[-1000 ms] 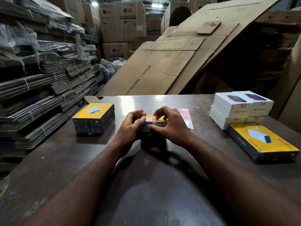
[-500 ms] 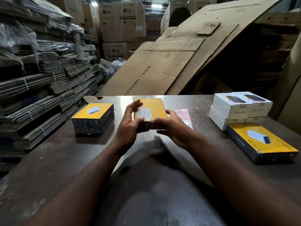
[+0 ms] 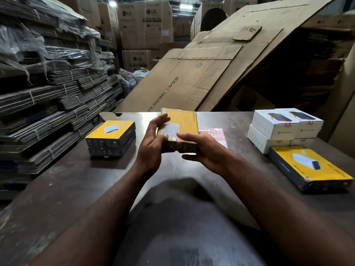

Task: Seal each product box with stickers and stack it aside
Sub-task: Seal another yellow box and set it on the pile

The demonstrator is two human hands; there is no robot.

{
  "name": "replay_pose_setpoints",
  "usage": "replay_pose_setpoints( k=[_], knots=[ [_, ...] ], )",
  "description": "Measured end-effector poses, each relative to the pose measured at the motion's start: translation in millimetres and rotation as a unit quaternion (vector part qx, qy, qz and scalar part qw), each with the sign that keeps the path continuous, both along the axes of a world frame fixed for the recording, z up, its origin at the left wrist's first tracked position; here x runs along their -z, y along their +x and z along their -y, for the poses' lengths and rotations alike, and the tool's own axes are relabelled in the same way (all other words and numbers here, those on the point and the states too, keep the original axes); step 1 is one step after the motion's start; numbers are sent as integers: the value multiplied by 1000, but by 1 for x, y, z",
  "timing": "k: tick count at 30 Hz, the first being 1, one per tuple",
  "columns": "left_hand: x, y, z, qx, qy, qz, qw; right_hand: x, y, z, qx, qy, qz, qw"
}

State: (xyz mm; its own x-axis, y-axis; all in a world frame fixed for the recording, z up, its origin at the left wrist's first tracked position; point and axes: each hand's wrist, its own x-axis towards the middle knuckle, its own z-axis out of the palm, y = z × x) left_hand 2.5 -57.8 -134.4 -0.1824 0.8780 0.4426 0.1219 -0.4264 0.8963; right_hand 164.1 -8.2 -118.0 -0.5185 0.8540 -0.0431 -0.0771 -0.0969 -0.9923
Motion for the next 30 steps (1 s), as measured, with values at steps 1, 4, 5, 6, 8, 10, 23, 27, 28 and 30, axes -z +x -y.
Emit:
replay_pose_setpoints(
  k=[1, 4, 5, 6, 8, 10, 23, 27, 28, 30],
  knots=[
    [-1, 1, 1, 2, -1, 3, 1000, 1, -1, -1, 4, 11, 8, 1000],
    [-1, 4, 1, 4, 3, 3, 1000, 1, -4, 0, 45, 1, 22, 999],
    [0, 4, 0, 2, 4, 2, 1000, 2, -5, 0, 56, 4, 30, 998],
    [2, 4, -1, -1, 5, 1, 1000, 3, -6, 0, 65, 12, 38, 997],
    [3, 3, -3, -4, 3, 2, 1000, 4, -8, 1, 78, 27, 46, 995],
    [3, 2, -2, -4, 0, 3, 1000, 5, -10, 3, 89, 40, 48, 994],
    [7, 6, -2, -14, -25, -23, 999, 2, -11, 0, 116, 14, 41, 992],
    [12, 6, -5, -56, 7, 20, 998, 4, -14, 1, 113, 38, 27, 992],
    [12, 7, -6, -56, 5, 33, 998, 3, -13, 1, 111, 40, 22, 993],
    [11, 8, -7, -53, -2, 58, 997, 3, -12, 2, 105, 38, 17, 994]
  ],
)
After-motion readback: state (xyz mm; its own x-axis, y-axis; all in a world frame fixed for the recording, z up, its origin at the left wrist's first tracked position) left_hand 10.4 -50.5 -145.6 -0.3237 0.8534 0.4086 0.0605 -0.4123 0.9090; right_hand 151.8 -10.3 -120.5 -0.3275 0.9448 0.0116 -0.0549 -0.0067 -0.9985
